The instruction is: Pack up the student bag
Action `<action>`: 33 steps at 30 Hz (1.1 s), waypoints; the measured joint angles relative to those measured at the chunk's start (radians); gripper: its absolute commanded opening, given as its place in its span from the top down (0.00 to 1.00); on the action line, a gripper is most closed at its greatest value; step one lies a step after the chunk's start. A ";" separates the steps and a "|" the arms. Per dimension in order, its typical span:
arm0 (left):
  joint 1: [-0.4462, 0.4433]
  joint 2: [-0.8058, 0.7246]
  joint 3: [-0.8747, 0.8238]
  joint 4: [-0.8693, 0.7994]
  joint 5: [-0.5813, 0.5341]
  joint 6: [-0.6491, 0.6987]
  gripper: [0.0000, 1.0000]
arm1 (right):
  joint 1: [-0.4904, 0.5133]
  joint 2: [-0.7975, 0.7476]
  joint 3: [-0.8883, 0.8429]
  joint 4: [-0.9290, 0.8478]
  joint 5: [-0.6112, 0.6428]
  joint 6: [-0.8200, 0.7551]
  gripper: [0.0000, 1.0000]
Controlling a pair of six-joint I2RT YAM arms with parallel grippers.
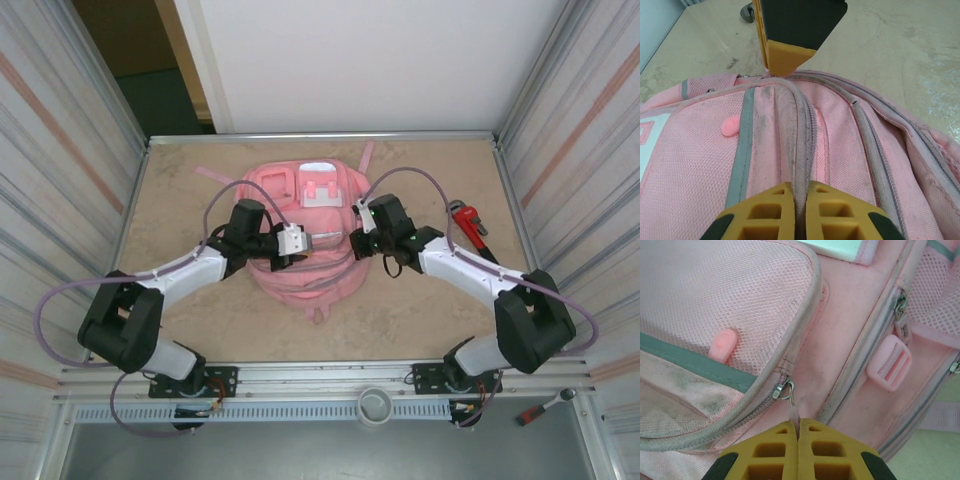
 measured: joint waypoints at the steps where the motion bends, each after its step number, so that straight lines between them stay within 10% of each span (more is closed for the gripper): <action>1: 0.004 -0.002 0.000 -0.005 0.002 0.009 1.00 | 0.002 0.009 0.006 0.001 -0.001 -0.008 1.00; 15: 0.022 -0.004 0.000 -0.039 -0.003 0.063 1.00 | -0.007 0.095 0.049 0.047 -0.050 -0.045 1.00; 19: 0.020 -0.004 0.000 -0.033 -0.002 0.061 0.99 | -0.033 0.066 0.044 0.036 -0.087 -0.044 0.74; 27: -0.043 0.045 0.038 -0.031 0.063 -0.001 0.20 | -0.186 -0.151 -0.061 -0.029 -0.058 0.062 0.36; 33: 0.037 -0.066 -0.043 0.206 0.065 -0.361 0.13 | -0.227 -0.210 -0.060 -0.026 0.252 0.090 0.12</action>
